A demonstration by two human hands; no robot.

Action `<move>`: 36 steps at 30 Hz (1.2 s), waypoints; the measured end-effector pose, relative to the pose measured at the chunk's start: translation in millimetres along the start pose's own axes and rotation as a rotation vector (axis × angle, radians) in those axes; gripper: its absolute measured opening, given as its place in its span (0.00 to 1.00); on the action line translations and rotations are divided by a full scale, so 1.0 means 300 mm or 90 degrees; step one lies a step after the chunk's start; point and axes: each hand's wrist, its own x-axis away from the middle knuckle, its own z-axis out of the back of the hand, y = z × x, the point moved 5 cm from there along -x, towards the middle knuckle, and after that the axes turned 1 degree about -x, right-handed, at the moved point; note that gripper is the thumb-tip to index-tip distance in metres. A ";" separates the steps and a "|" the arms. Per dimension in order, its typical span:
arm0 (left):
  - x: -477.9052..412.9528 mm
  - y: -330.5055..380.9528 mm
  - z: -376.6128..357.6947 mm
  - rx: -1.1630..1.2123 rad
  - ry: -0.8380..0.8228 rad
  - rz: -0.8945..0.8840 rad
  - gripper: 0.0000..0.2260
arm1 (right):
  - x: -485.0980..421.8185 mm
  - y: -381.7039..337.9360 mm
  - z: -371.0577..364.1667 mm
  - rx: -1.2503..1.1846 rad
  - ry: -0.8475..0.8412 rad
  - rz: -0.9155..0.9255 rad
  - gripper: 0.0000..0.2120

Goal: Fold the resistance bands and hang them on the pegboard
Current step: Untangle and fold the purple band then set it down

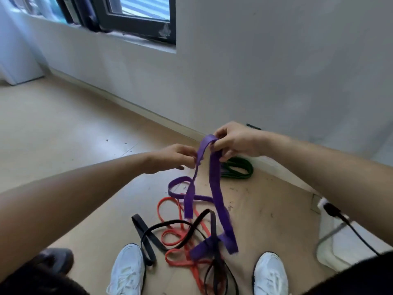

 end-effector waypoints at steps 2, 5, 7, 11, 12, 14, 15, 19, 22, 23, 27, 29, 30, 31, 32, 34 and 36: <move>0.064 0.081 0.028 0.030 0.044 -0.050 0.19 | 0.069 -0.092 0.032 -0.031 0.037 0.031 0.04; 0.150 0.183 0.061 0.039 0.088 -0.111 0.21 | 0.158 -0.197 0.074 -0.122 0.080 0.083 0.03; 0.189 0.243 0.074 0.082 0.092 -0.153 0.25 | 0.206 -0.248 0.095 -0.188 0.095 0.113 0.03; 0.219 0.325 0.074 0.147 0.155 -0.215 0.25 | 0.266 -0.291 0.116 -0.278 0.128 0.171 0.05; 0.216 0.327 0.071 0.157 0.191 -0.225 0.22 | 0.268 -0.276 0.114 -0.294 0.138 0.176 0.05; 0.202 0.309 0.067 0.172 0.247 -0.231 0.17 | 0.258 -0.215 0.100 -0.284 0.142 0.166 0.07; 0.190 0.299 0.070 0.162 0.261 -0.228 0.15 | 0.250 -0.180 0.092 -0.252 0.134 0.150 0.08; 0.151 0.276 0.120 0.131 0.272 -0.204 0.17 | 0.249 -0.091 0.108 -0.146 0.130 0.103 0.11; 0.124 0.280 0.144 0.099 0.259 -0.202 0.20 | 0.244 -0.069 0.131 -0.123 0.150 0.102 0.16; 0.114 0.283 0.147 0.092 0.257 -0.207 0.20 | 0.239 -0.066 0.129 -0.113 0.149 0.106 0.17; 0.075 0.300 0.151 0.135 0.248 -0.224 0.16 | 0.221 -0.091 0.121 -0.098 0.161 0.146 0.15; 0.053 0.316 0.138 0.147 0.228 -0.229 0.13 | 0.218 -0.119 0.122 -0.111 0.188 0.181 0.14; 0.042 0.326 0.127 0.154 0.216 -0.236 0.14 | 0.217 -0.132 0.122 -0.126 0.202 0.203 0.14; 0.030 0.336 0.116 0.167 0.206 -0.244 0.15 | 0.216 -0.145 0.123 -0.149 0.215 0.227 0.16; 0.020 0.346 0.105 0.186 0.196 -0.249 0.17 | 0.216 -0.155 0.124 -0.174 0.227 0.250 0.19; -0.001 0.356 0.086 0.228 0.172 -0.248 0.20 | 0.220 -0.170 0.135 -0.192 0.246 0.290 0.22; -0.023 0.357 0.066 0.245 0.143 -0.238 0.21 | 0.227 -0.175 0.155 -0.174 0.266 0.316 0.18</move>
